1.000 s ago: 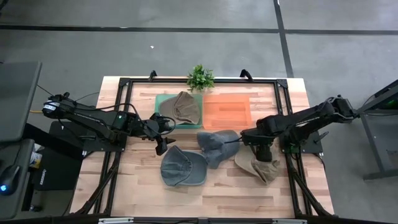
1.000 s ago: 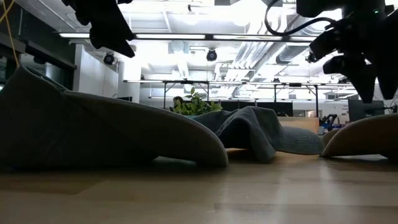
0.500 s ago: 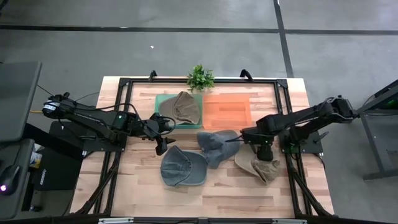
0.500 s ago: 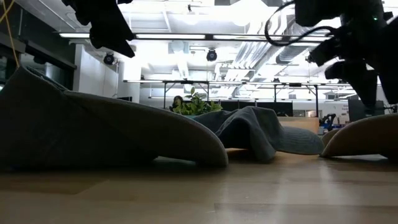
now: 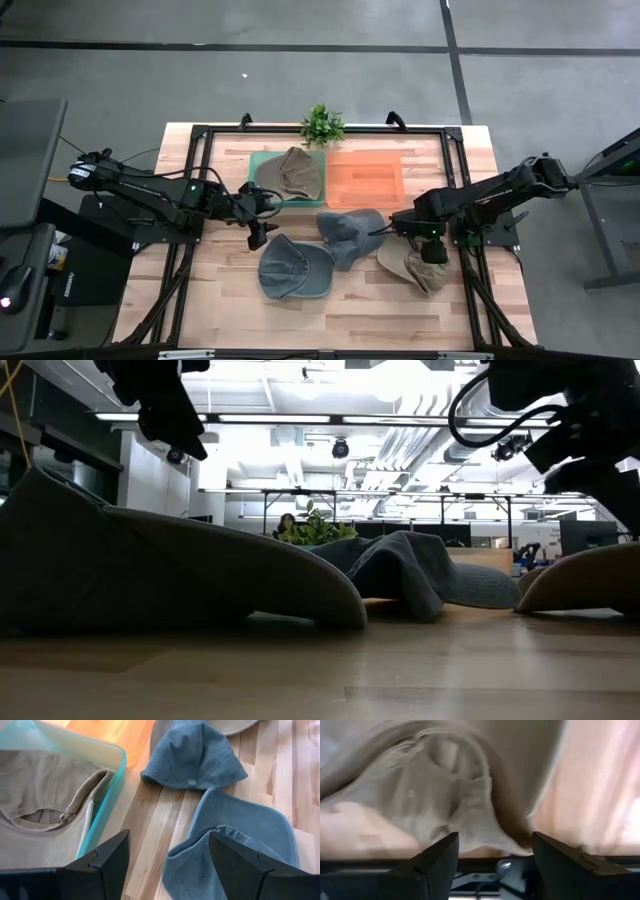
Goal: Pick & Place hat
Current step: Put the brown cap into the light green bin
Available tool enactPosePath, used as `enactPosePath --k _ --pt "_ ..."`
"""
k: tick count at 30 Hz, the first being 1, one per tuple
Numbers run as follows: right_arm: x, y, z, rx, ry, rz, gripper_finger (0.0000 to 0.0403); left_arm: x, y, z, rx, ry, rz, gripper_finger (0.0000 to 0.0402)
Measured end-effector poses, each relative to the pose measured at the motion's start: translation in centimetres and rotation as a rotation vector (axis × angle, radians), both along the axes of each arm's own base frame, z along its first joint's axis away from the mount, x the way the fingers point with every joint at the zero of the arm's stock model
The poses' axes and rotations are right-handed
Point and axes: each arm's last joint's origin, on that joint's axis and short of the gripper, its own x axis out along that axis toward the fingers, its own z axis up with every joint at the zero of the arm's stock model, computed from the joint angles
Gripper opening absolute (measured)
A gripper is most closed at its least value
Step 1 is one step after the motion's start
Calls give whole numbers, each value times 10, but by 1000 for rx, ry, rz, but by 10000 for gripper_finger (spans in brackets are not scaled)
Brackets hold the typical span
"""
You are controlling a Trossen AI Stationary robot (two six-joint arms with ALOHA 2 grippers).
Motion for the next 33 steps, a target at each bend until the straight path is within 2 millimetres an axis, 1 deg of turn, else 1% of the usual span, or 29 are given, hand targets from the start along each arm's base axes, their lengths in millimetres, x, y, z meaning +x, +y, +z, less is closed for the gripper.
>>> enactPosePath --k 2,4,8,17,22,26,33 --pt "0 -1 0 -57 -11 15 246 0 0 0 1 0 -1 248" --pt "1 -3 0 -76 -18 24 246 0 0 0 2 1 -1 248" --pt "2 -4 -1 -31 -16 15 246 -1 0 -1 15 15 -11 248" --pt "1 -3 -1 -6 -8 -4 246 -2 0 -2 22 25 -17 248" --pt "-6 -4 -15 10 40 -27 246 -2 0 -2 25 26 -19 248" --pt "-12 -8 -22 -76 73 -57 246 -2 0 -2 26 27 -19 248" --pt "-17 -8 -38 26 68 -51 246 -3 1 -3 39 45 -33 248"
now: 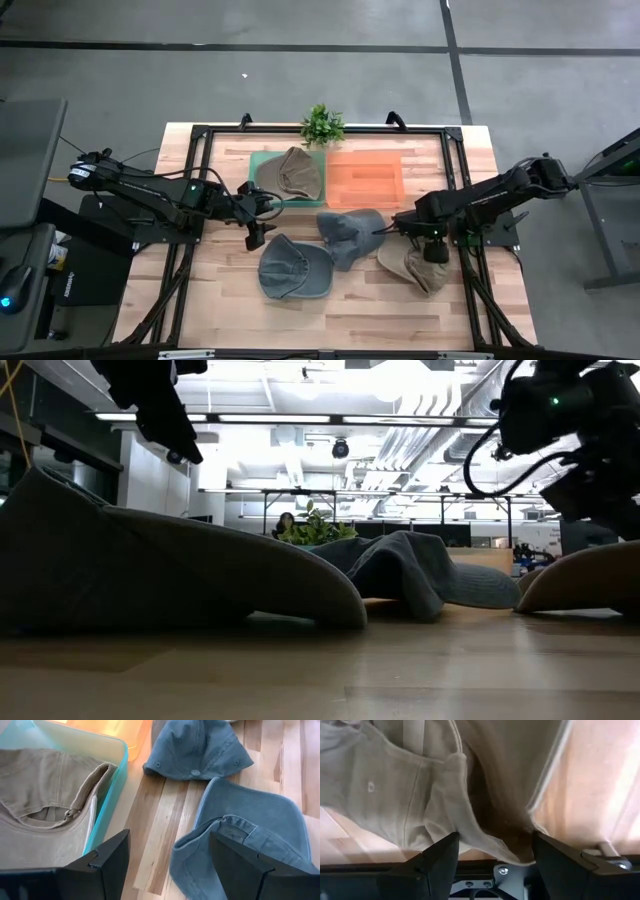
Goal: Pick & Place hat
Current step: Put the brown cap into the light green bin
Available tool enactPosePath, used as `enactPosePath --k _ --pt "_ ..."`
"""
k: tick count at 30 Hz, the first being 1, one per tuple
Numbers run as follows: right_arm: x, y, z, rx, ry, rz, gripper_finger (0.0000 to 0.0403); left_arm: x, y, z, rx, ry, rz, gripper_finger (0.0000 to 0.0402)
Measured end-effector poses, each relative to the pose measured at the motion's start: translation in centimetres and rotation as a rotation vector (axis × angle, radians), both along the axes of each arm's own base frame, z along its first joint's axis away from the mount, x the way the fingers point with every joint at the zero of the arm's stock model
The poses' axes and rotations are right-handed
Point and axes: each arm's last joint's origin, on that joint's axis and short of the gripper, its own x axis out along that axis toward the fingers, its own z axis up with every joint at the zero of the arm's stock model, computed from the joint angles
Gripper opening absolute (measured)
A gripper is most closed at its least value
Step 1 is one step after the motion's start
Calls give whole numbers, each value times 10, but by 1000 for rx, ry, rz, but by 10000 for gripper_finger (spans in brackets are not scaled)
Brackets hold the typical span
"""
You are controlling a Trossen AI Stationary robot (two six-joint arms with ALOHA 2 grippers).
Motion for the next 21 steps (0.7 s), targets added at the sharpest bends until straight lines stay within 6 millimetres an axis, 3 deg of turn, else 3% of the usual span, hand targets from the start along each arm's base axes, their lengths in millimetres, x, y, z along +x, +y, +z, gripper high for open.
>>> enactPosePath --k 21 --pt "6 -6 -1 -37 -48 -46 246 0 0 0 -13 7 -10 248"
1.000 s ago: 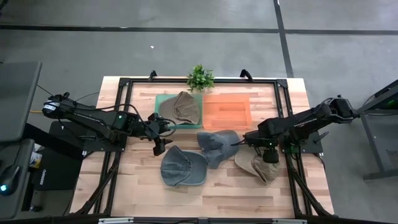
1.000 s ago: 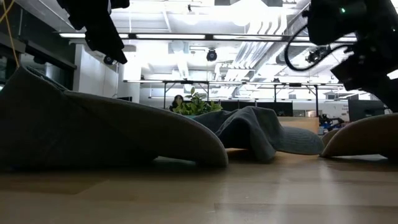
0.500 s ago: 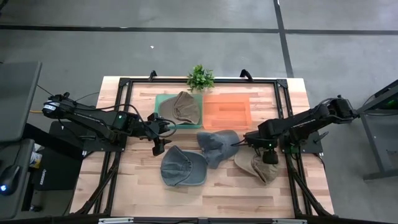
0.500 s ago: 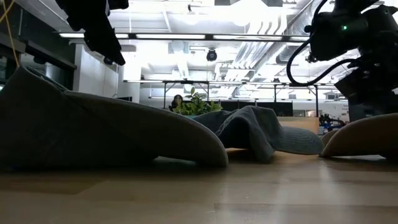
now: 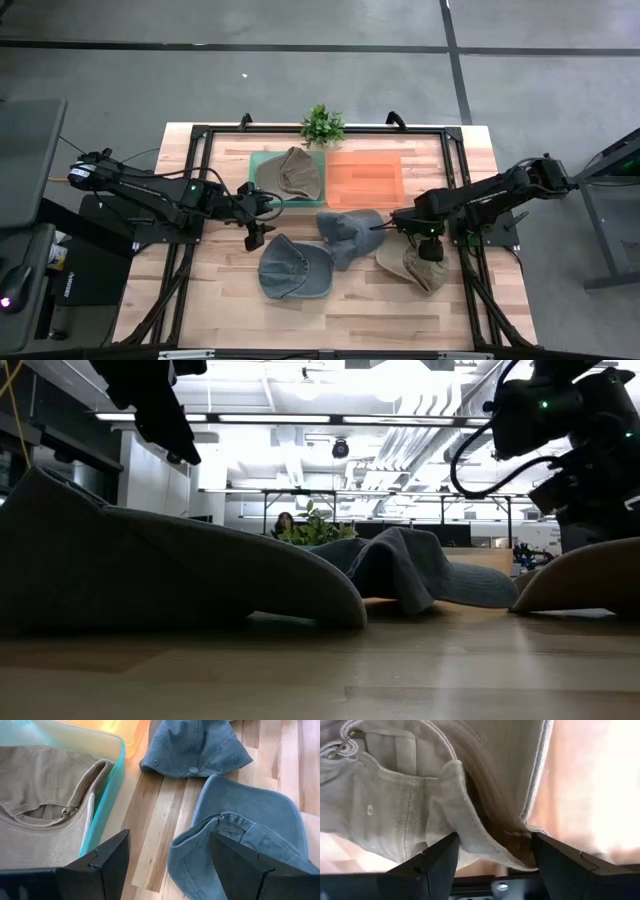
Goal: Pick & Place hat
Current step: Put the brown cap into the light green bin
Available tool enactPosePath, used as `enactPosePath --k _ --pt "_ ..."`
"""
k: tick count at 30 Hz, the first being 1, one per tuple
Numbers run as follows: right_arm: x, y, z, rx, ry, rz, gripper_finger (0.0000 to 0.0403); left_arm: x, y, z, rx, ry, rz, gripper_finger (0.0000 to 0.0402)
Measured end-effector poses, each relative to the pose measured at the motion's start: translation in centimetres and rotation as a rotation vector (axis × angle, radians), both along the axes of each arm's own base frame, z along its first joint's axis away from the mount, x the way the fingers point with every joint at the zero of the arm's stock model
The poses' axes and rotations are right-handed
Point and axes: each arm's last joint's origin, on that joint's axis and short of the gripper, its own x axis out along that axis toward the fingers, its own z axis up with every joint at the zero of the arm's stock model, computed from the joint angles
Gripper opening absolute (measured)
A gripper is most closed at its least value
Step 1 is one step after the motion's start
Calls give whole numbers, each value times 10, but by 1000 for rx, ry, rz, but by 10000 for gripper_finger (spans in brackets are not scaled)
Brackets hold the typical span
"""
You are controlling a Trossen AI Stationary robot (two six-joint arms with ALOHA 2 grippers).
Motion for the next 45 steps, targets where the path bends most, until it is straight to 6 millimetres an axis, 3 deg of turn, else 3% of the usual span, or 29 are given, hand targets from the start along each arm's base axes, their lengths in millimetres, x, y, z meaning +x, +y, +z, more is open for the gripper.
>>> enactPosePath --k 6,12,32,45 --pt "7 -2 16 -70 -24 64 246 0 0 0 -3 -1 2 248" --pt "5 -4 12 -77 -17 131 246 0 0 0 -3 -1 3 248" --pt "15 -24 6 10 -108 24 246 0 0 0 0 -1 3 248" --pt "6 -35 -4 116 -69 -84 246 0 0 0 7 0 -4 248"
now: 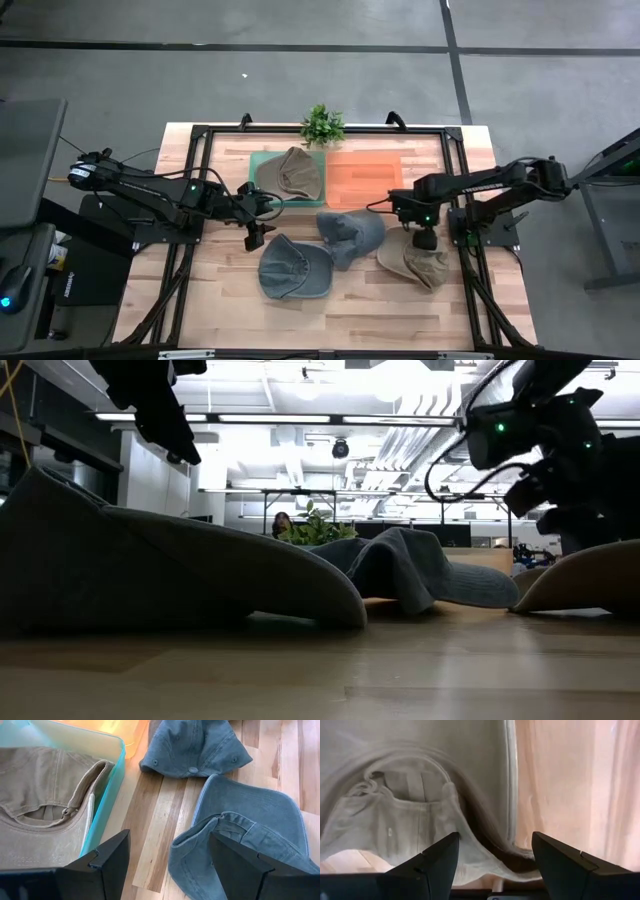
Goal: Pick & Place hat
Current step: Put the brown cap into the light green bin
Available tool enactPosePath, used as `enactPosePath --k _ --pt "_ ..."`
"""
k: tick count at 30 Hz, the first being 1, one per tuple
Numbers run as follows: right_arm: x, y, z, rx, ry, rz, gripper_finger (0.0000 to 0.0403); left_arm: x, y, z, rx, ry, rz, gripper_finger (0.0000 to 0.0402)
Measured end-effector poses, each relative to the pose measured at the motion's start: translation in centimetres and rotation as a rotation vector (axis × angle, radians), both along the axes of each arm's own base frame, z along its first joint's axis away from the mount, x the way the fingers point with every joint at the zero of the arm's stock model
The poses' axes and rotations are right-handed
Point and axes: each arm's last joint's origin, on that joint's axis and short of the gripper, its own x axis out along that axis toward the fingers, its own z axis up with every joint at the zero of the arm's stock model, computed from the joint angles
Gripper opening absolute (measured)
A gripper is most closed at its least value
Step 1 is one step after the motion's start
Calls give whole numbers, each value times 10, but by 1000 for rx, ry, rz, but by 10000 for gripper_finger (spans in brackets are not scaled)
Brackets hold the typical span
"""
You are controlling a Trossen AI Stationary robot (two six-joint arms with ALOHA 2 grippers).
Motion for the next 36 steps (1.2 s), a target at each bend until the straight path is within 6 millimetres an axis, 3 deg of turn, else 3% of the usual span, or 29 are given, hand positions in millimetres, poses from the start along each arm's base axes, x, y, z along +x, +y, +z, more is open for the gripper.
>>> enactPosePath --k 13,36 --pt "0 3 -4 149 -34 -46 246 0 0 0 -4 1 -4 248" --pt "4 14 -4 167 -9 -151 216 0 0 0 -6 5 -5 248"
